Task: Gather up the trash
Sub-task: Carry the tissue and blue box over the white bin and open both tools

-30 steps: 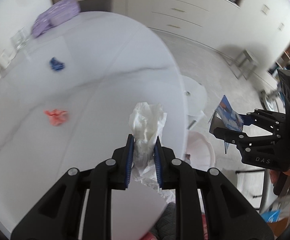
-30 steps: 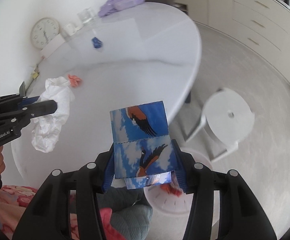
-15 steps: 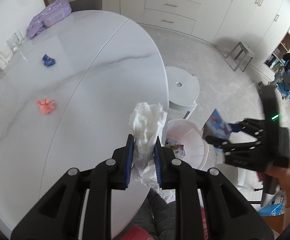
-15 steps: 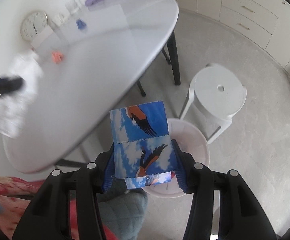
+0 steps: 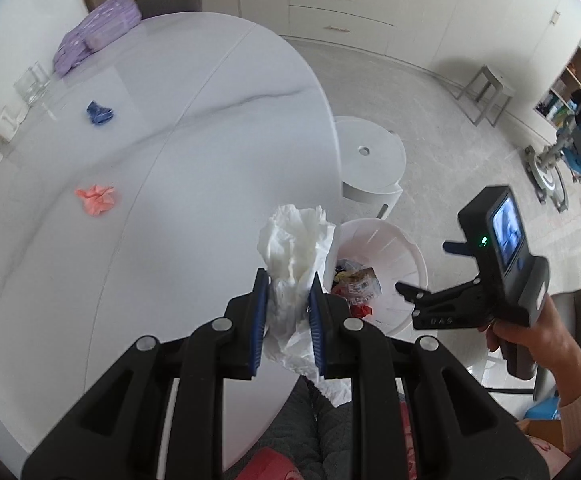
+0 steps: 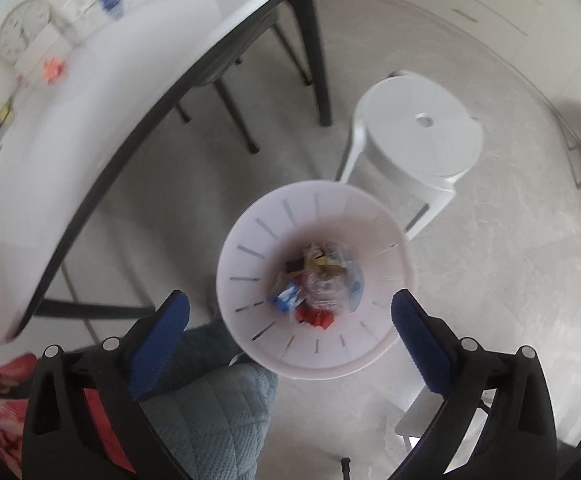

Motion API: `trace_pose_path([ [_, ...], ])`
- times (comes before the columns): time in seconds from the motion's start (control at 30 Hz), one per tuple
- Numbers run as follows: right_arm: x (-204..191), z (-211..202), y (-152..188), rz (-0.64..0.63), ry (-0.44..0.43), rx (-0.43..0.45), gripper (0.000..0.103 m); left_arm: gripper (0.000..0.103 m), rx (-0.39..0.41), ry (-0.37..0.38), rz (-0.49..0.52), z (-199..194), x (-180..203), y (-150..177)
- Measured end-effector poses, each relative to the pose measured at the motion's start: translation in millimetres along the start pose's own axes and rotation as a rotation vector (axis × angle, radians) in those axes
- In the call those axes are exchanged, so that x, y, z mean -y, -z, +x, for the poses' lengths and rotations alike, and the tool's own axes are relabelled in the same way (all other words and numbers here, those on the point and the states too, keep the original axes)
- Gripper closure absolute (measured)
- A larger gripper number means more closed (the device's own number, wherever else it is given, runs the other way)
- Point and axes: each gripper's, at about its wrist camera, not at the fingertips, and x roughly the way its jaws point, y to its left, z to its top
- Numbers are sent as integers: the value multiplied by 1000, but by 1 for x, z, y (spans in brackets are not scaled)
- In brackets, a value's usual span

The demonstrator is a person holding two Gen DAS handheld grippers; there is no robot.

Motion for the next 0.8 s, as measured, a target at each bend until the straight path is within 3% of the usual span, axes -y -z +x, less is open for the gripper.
trace_pose_path([
  [0.27,44,-67,3,159,85,133,3,84,-17,79,175,17,55,-10],
  [0.43,90,-115,27,397,16,243,3,84,-64,174,305,54,104,-8],
  [0.67,115,-139,60,487,90,243,3,84,-138,214,387,118,143,-6],
  [0.7,117,-139,64,492,94,239,3,82,-147,211,398,128,147,-5],
  [0.77,121,-138,74,511,110,223,3,66,-164,216,397,144,153,-4],
  [0.8,122,-136,78,517,115,216,3,47,-172,222,390,152,155,-4],
])
